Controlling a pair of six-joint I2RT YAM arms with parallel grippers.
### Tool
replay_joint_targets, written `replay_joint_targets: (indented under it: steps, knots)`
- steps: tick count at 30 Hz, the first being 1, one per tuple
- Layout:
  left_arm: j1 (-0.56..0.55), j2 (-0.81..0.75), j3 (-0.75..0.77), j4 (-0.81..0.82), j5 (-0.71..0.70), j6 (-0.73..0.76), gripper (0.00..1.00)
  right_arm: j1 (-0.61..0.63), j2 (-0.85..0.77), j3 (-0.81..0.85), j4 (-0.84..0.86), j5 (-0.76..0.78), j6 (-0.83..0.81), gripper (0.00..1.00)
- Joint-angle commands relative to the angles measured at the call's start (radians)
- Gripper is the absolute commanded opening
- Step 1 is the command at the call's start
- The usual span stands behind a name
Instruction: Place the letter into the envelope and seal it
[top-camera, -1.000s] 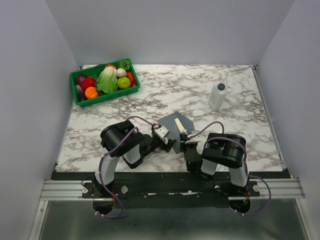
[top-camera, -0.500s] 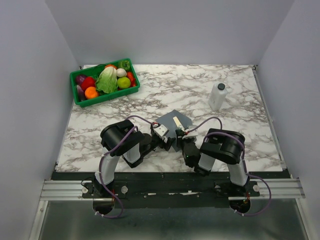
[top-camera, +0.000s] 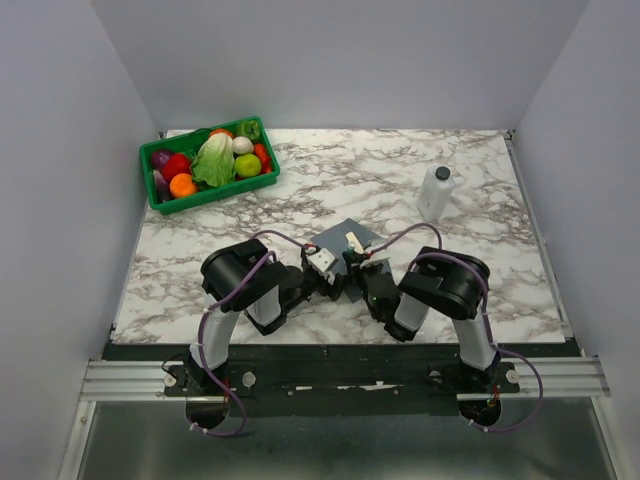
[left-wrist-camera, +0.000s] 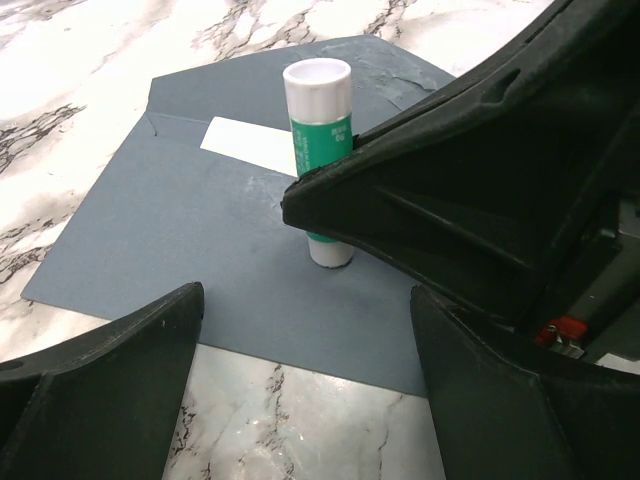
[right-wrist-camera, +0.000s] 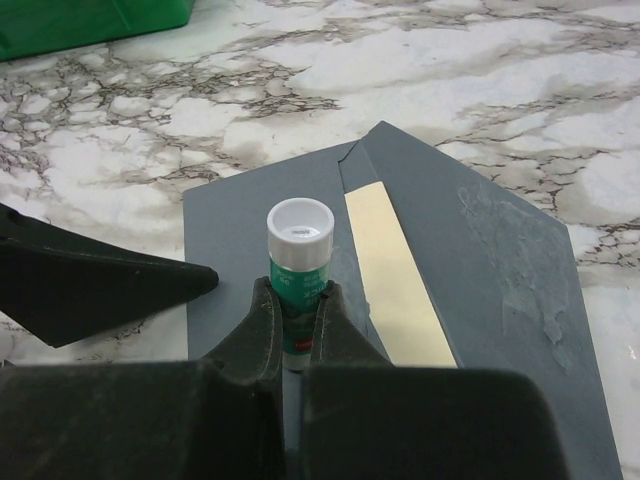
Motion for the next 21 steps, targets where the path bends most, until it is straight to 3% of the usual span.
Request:
replay_joint_targets:
  steps: [1,9,21]
  knots:
    - [0.005,0.158,-0.081,0.158,0.0,0.016,0.92,-0.049,0.104,-0.019,0.055,-0.027,-0.077,0.01]
    - [0.004,0.162,-0.081,0.158,-0.003,0.015,0.92,-0.047,0.09,-0.016,0.006,-0.004,-0.053,0.01]
    - [0.007,0.155,-0.082,0.159,-0.001,0.013,0.92,-0.049,-0.034,-0.2,-0.054,0.097,0.082,0.01]
